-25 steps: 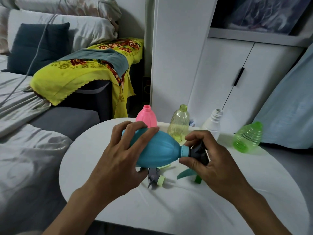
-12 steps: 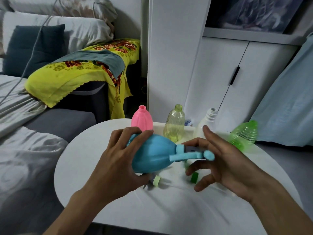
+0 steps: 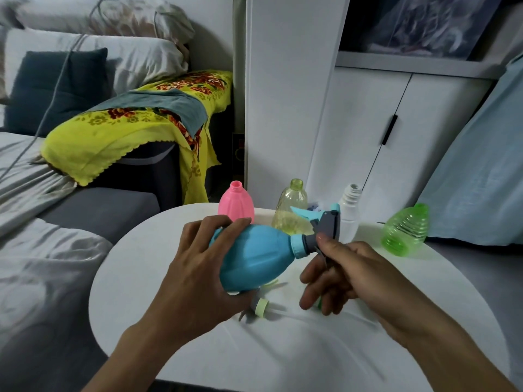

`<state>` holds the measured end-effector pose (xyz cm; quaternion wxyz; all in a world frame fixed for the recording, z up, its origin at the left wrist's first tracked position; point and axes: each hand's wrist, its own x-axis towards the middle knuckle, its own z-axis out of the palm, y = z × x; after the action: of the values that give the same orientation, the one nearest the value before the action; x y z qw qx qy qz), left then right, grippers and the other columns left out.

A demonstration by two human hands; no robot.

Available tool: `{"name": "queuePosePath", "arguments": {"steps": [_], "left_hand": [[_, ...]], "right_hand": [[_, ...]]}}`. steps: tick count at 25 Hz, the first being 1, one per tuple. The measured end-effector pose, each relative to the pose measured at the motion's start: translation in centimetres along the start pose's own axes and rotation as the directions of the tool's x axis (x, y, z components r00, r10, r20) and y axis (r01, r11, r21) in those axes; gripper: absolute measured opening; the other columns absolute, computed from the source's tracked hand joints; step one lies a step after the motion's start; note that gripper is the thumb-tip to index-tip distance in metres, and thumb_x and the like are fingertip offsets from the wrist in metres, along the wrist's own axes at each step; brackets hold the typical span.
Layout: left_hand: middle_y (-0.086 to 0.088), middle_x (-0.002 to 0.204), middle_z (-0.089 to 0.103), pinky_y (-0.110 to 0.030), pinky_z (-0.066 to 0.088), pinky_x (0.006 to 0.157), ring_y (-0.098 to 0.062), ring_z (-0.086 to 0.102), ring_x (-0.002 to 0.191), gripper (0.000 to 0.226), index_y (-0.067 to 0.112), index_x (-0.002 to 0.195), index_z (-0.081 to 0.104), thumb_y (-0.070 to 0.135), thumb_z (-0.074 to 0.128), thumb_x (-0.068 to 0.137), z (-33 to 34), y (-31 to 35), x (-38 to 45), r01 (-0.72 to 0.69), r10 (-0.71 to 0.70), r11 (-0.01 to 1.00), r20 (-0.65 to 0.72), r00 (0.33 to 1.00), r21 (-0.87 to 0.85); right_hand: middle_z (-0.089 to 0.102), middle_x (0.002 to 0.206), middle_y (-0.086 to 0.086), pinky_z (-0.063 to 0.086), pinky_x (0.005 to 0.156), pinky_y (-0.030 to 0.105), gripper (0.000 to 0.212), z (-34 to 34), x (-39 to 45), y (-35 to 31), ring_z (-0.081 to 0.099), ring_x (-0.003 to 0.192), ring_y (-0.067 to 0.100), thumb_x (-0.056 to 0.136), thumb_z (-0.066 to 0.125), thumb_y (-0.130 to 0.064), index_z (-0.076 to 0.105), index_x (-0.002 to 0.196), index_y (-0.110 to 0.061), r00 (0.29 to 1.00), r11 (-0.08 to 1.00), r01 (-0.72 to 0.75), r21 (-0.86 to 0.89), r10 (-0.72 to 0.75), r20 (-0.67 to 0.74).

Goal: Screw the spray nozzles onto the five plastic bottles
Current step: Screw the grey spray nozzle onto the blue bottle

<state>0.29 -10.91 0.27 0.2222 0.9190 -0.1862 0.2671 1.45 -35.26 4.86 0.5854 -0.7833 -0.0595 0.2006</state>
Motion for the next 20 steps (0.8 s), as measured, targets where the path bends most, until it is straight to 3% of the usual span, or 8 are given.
{"name": "queuePosePath", "arguments": {"steps": [4, 8, 10, 13, 17, 20], "left_hand": [[-0.008, 0.128, 0.047, -0.038, 0.047, 0.087, -0.029, 0.041, 0.116, 0.096, 0.017, 0.138, 0.047, 0.037, 0.088, 0.053, 0.5, 0.5, -0.1, -0.054, 0.064, 0.99, -0.074, 0.995, 0.13], [-0.013, 0.128, 0.043, -0.044, 0.049, 0.088, -0.035, 0.04, 0.116, 0.102, 0.017, 0.137, 0.043, 0.03, 0.092, 0.048, 1.8, 1.6, -0.4, -0.012, 0.041, 0.982, -0.148, 0.988, 0.191], [-0.016, 0.128, 0.043, -0.047, 0.049, 0.089, -0.036, 0.039, 0.115, 0.104, 0.017, 0.139, 0.041, 0.026, 0.092, 0.049, 2.3, 2.0, -0.4, 0.012, 0.024, 0.979, -0.175, 0.984, 0.202], [-0.016, 0.129, 0.039, -0.052, 0.051, 0.09, -0.038, 0.039, 0.115, 0.1, 0.015, 0.141, 0.039, 0.02, 0.091, 0.055, 2.7, 2.4, -0.6, -0.035, 0.088, 0.97, -0.216, 0.972, 0.239], [-0.016, 0.126, 0.038, -0.06, 0.052, 0.089, -0.038, 0.038, 0.115, 0.091, 0.011, 0.136, 0.042, 0.018, 0.091, 0.061, 3.0, 2.6, -0.5, -0.129, 0.209, 0.934, -0.215, 0.954, 0.333], [-0.015, 0.125, 0.038, -0.059, 0.049, 0.092, -0.036, 0.038, 0.115, 0.088, 0.011, 0.132, 0.045, 0.02, 0.092, 0.058, 3.2, 2.9, -0.7, -0.185, 0.272, 0.915, -0.208, 0.94, 0.36]], "right_hand": [[0.077, 0.072, 0.016, 0.048, 0.051, 0.027, 0.073, 1.4, 0.9, 0.4, 0.063, 0.049, 0.019, 0.095, 0.035, -0.058, 0.067, 0.048, -0.013, 0.988, 0.991, -0.069, 0.116, 0.084, -0.128], [0.079, 0.078, -0.004, 0.052, 0.054, 0.03, 0.089, 2.3, 2.1, 1.2, 0.065, 0.056, 0.013, 0.078, 0.02, -0.083, 0.077, 0.074, -0.015, 0.96, 1.0, -0.002, 0.019, 0.007, -0.279], [0.079, 0.084, -0.008, 0.056, 0.057, 0.031, 0.07, 2.8, 2.3, 1.6, 0.071, 0.066, 0.012, 0.079, 0.032, -0.077, 0.076, 0.087, -0.024, 0.955, 0.993, 0.058, 0.106, -0.024, -0.295], [0.08, 0.087, -0.003, 0.058, 0.057, 0.031, 0.032, 3.7, 2.4, 2.0, 0.075, 0.075, 0.017, 0.094, 0.053, -0.046, 0.075, 0.097, -0.022, 0.933, 0.946, 0.11, 0.305, 0.008, -0.36], [0.08, 0.091, 0.005, 0.059, 0.063, 0.035, 0.029, 4.4, 2.6, 2.9, 0.077, 0.083, 0.02, 0.09, 0.061, -0.042, 0.074, 0.103, -0.02, 0.929, 0.843, 0.119, 0.525, 0.092, -0.359], [0.079, 0.099, 0.009, 0.061, 0.069, 0.04, 0.037, 4.6, 2.7, 3.0, 0.077, 0.086, 0.023, 0.075, 0.068, -0.042, 0.077, 0.102, -0.019, 0.948, 0.719, 0.128, 0.683, 0.115, -0.298]]}}
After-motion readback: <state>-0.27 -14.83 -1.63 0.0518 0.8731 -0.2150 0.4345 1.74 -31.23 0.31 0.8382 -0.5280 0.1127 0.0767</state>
